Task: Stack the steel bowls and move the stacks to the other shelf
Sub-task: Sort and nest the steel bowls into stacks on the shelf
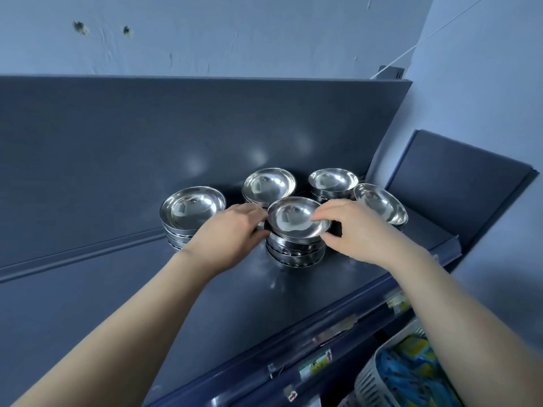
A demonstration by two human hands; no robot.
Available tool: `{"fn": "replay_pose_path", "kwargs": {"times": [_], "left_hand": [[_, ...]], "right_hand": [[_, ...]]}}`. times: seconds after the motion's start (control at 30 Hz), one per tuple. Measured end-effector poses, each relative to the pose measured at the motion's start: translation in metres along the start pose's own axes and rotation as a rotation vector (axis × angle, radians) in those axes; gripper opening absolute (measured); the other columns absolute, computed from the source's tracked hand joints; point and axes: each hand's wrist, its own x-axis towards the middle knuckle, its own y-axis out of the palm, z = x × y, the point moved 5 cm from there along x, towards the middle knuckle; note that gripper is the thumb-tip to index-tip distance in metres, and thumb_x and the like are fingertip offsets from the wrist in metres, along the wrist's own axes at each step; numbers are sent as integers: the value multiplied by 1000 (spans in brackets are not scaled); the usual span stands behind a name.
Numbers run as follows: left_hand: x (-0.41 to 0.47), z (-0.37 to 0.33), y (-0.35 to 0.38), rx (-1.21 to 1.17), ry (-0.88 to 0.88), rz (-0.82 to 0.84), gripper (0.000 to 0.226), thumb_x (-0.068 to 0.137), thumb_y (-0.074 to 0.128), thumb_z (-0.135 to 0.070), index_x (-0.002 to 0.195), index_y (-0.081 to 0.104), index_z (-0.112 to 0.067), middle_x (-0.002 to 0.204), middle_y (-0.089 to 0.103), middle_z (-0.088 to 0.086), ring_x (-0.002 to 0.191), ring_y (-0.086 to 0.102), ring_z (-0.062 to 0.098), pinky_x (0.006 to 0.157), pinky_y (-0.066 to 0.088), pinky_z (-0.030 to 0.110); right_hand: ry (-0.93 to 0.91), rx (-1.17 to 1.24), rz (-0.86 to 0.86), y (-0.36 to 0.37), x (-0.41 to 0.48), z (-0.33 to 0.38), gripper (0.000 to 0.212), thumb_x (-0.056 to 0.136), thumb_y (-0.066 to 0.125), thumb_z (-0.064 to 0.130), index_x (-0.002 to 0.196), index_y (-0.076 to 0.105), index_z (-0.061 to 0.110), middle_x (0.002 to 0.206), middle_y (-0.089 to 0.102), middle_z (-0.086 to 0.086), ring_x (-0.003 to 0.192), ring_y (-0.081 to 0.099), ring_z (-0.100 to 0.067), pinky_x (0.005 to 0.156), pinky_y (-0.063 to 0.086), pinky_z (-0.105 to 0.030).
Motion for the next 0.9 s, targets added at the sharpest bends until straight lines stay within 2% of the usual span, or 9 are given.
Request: {"fn": "replay_pose_path", "kwargs": {"times": [0.07, 0.17, 0.33, 0.5, 0.6, 0.73, 0.83, 0.9], "left_hand": [[-12, 2, -12, 6, -33, -45, 40, 89, 46, -43, 110, 63, -13, 110, 65, 1, 99, 61, 25, 79, 51, 36], [-36, 15, -31, 24, -127, -100, 36, 90, 60, -35, 118, 63, -13, 116, 65, 2, 102, 62, 27, 76, 49, 33], [-82, 54, -56, 41, -322, -139, 45, 86, 65, -40, 126, 58, -20, 120, 62, -4, 109, 58, 22, 80, 49, 33], [-103, 96, -50, -1, -472, 0, 69, 78, 71, -47, 136, 44, -19, 125, 57, 1, 114, 55, 21, 88, 48, 33], [-100, 120, -31, -77, -549, 111, 94, 76, 75, -45, 148, 22, -14, 137, 49, 7, 122, 50, 24, 95, 44, 34], [-88, 137, -6, -231, -551, 148, 126, 70, 81, -43, 151, -13, -22, 139, 49, 12, 124, 50, 25, 98, 41, 31], [-79, 143, 6, -346, -472, 118, 128, 70, 83, -36, 150, -17, -26, 138, 51, 8, 124, 51, 25, 98, 41, 31], [-74, 146, 11, -401, -434, 73, 123, 71, 81, -30, 150, -13, -25, 128, 56, 4, 117, 54, 23, 90, 42, 28]], "right_hand": [[-15, 18, -57, -6, -1, 14, 39, 89, 67, 25, 128, 63, 28, 131, 59, 15, 121, 53, -7, 98, 42, -24], [-60, 33, -86, -6, 4, 44, 43, 86, 70, 29, 128, 63, 24, 129, 61, 10, 120, 54, -13, 98, 44, -29], [-83, 112, -10, 26, 14, 97, 65, 87, 70, 35, 145, 45, 22, 149, 45, 9, 135, 42, -11, 106, 31, -21], [36, 188, 133, 72, 37, 123, 83, 86, 70, 40, 152, 25, 18, 154, 35, 0, 139, 36, -19, 109, 36, -34], [139, 237, 167, 96, 55, 120, 97, 82, 74, 41, 154, 13, 17, 157, 31, -6, 140, 36, -24, 109, 36, -37], [183, 354, 124, 120, 71, 116, 116, 74, 80, 41, 154, -3, 32, 155, 37, -4, 136, 44, -23, 111, 38, -40], [204, 447, 51, 133, 76, 116, 122, 74, 81, 38, 150, -14, 42, 151, 44, 1, 131, 51, -19, 109, 41, -40], [218, 480, -4, 139, 78, 114, 124, 74, 81, 39, 148, -18, 47, 148, 48, -1, 128, 53, -18, 108, 43, -41]]}}
